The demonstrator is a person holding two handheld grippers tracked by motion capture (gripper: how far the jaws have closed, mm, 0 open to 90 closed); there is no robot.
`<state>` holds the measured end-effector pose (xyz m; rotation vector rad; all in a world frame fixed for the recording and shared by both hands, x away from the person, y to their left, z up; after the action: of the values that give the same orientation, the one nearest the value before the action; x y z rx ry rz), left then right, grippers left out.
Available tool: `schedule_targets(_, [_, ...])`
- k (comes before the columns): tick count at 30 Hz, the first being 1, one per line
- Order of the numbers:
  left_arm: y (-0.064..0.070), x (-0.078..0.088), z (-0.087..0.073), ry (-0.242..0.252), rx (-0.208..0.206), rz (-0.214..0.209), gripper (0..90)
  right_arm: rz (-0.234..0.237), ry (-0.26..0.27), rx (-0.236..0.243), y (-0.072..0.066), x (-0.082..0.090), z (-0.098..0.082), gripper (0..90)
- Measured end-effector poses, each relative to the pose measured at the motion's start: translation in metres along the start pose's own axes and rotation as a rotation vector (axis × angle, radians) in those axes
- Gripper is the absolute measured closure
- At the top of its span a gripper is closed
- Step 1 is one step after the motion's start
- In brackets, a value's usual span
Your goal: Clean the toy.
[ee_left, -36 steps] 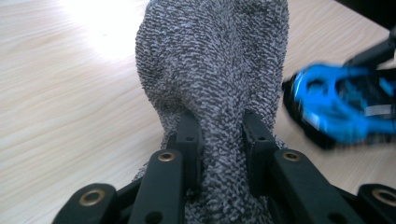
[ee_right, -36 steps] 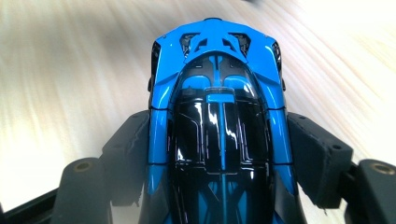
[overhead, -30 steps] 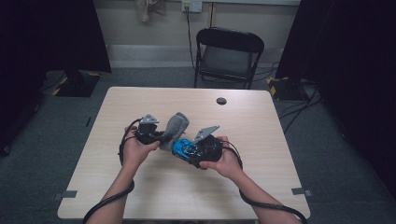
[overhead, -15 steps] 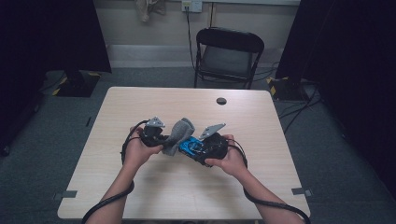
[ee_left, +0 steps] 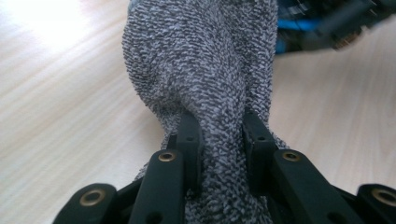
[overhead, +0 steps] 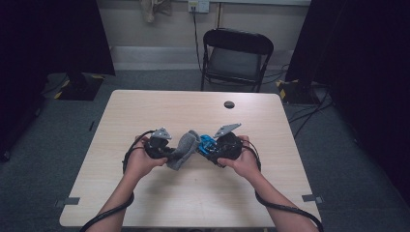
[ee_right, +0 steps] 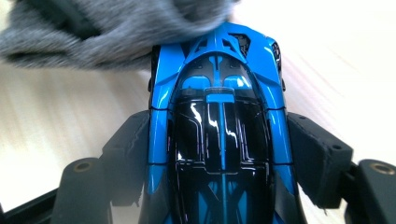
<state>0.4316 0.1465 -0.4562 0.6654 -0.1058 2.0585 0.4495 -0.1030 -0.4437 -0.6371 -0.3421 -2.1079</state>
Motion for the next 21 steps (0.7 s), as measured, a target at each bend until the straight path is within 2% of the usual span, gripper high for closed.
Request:
schedule_targets(1, [0.002, 0.001, -0.003, -0.014, -0.015, -0.014, 73.3, -0.010, -0.003, -0.015, 0.004, 0.001, 0.000, 28.8])
schedule_targets(3, [0.002, 0.003, -0.006, -0.022, -0.015, -0.007, 73.3, -0.018, -0.004, -0.016, 0.008, 0.003, 0.001, 28.8])
schedule_targets(5, [-0.001, 0.006, -0.009, -0.034, -0.009, 0.025, 73.3, -0.022, 0.002, -0.030, 0.012, 0.005, 0.001, 28.9])
schedule_targets(6, [-0.005, 0.008, -0.010, -0.044, -0.014, 0.060, 73.3, -0.030, 0.007, -0.035, 0.014, 0.007, 0.002, 28.8])
schedule_targets(7, [-0.005, 0.008, -0.010, -0.044, -0.014, 0.060, 73.3, -0.030, 0.007, -0.035, 0.014, 0.007, 0.002, 28.8])
schedule_targets(8, [-0.013, 0.011, -0.011, -0.045, -0.005, 0.150, 73.3, -0.023, 0.021, -0.047, 0.015, 0.009, 0.004, 28.8])
schedule_targets(9, [-0.016, 0.012, -0.010, -0.025, 0.003, 0.190, 73.3, -0.022, 0.024, -0.050, 0.015, 0.011, 0.005, 28.8])
schedule_targets(11, [-0.019, 0.012, -0.008, -0.011, 0.003, 0.244, 73.3, -0.021, 0.026, -0.032, 0.013, 0.012, 0.009, 28.8])
schedule_targets(12, [-0.019, 0.012, -0.008, -0.011, 0.003, 0.244, 73.3, -0.018, 0.029, -0.030, 0.011, 0.012, 0.011, 28.9])
schedule_targets(13, [-0.016, 0.007, -0.005, -0.011, -0.012, 0.265, 73.3, -0.017, 0.037, -0.023, 0.009, 0.012, 0.014, 28.8])
schedule_targets(16, [-0.012, -0.001, -0.003, -0.005, -0.008, 0.244, 73.3, -0.007, 0.051, -0.021, 0.003, 0.010, 0.022, 28.8])
schedule_targets(17, [-0.006, -0.008, -0.001, 0.007, -0.007, 0.223, 73.3, -0.016, 0.049, -0.010, 0.001, 0.008, 0.024, 28.8])
schedule_targets(18, [-0.006, -0.008, -0.001, 0.007, -0.007, 0.223, 73.3, -0.016, 0.049, -0.010, 0.001, 0.008, 0.024, 28.8])
schedule_targets(19, [0.000, -0.015, 0.001, 0.016, -0.001, 0.190, 73.4, -0.005, 0.049, -0.014, 0.000, 0.005, 0.026, 28.8])
schedule_targets(20, [0.000, -0.015, 0.001, 0.016, -0.001, 0.190, 73.4, -0.014, 0.049, -0.008, -0.001, 0.004, 0.027, 28.8])
schedule_targets(21, [0.007, -0.022, 0.003, 0.023, 0.001, 0.143, 73.4, -0.010, 0.045, -0.006, -0.002, 0.003, 0.027, 28.8])
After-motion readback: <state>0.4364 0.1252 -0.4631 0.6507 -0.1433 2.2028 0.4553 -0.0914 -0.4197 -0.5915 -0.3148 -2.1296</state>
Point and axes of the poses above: each handheld gripper's, and its own axes: x roughly backward along the jaws, z roughly out of its top, y roughly to its right, the point moved 2 cm from there along -x, roughly forward along the jaws, and after that the axes turned 14 degrees about y, right-handed, at the moved point
